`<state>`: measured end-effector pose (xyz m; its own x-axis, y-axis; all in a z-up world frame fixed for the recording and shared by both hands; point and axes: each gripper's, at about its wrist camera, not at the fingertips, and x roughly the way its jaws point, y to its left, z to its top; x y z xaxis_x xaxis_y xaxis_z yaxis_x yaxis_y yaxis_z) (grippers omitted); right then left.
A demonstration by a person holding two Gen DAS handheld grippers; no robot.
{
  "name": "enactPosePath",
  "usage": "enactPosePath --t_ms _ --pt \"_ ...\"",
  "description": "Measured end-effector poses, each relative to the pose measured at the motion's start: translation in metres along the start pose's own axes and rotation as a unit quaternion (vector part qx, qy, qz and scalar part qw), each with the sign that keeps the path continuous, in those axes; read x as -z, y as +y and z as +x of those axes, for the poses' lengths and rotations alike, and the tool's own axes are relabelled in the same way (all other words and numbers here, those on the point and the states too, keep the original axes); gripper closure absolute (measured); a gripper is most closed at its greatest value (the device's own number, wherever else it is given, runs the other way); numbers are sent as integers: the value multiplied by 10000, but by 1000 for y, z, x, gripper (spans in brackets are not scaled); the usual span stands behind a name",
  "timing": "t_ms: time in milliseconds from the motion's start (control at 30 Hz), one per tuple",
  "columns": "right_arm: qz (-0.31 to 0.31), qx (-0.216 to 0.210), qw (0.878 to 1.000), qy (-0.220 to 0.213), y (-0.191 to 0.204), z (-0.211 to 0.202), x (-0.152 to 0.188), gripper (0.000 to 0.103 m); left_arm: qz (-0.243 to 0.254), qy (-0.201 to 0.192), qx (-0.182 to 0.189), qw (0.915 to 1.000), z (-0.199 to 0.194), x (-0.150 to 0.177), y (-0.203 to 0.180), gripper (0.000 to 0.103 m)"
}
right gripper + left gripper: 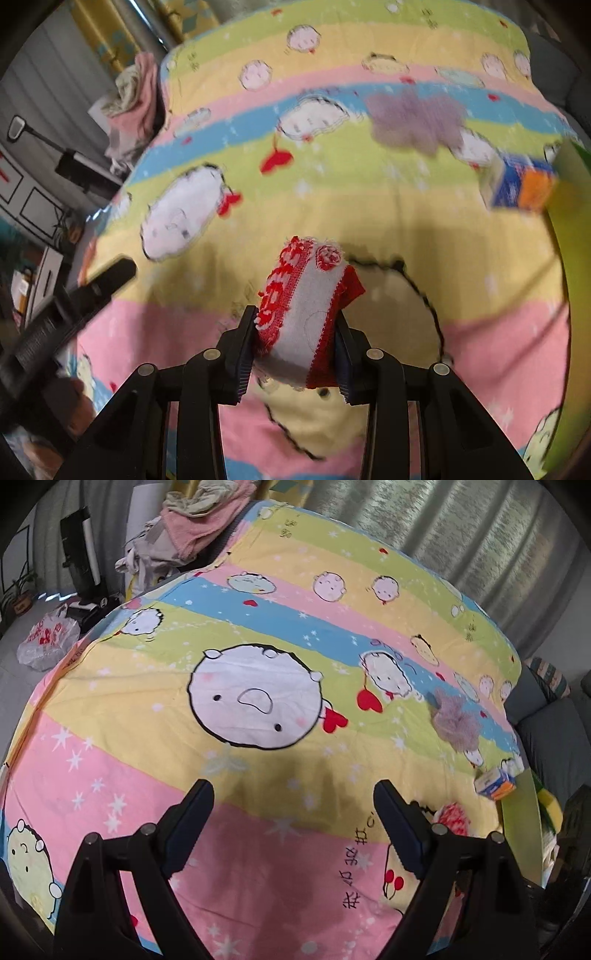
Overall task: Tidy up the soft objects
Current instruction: 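Set the red-white plush down and regrasp it with the right gripper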
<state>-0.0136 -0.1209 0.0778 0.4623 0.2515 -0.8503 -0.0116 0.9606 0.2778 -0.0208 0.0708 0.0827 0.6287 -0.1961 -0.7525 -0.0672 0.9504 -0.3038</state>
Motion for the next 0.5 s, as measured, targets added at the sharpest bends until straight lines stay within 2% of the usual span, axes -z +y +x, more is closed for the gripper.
enactPosePath --t_ms 33,100,167,267,367,467,500 --pt "28 -20 10000 40 -4 1 4 57 51 3 -15 10000 0 2 -3 15" --pt "59 5 10000 42 -13 2 6 37 181 58 -5 9998 3 6 -10 15" --pt "87 183 9997 -128 -19 -6 7 28 317 171 128 9993 7 10 -17 15" --pt "156 58 9983 -557 -28 -26 7 28 395 363 536 9971 10 18 -29 15" --pt "468 -348 9952 -781 -44 -37 5 30 572 610 948 9920 16 25 -44 19" --pt "794 -666 9917 -764 -60 -35 3 47 801 798 1141 9870 23 35 -63 31" --pt "870 -733 9908 -732 -62 -33 3 48 870 870 1231 9847 25 38 -68 33"
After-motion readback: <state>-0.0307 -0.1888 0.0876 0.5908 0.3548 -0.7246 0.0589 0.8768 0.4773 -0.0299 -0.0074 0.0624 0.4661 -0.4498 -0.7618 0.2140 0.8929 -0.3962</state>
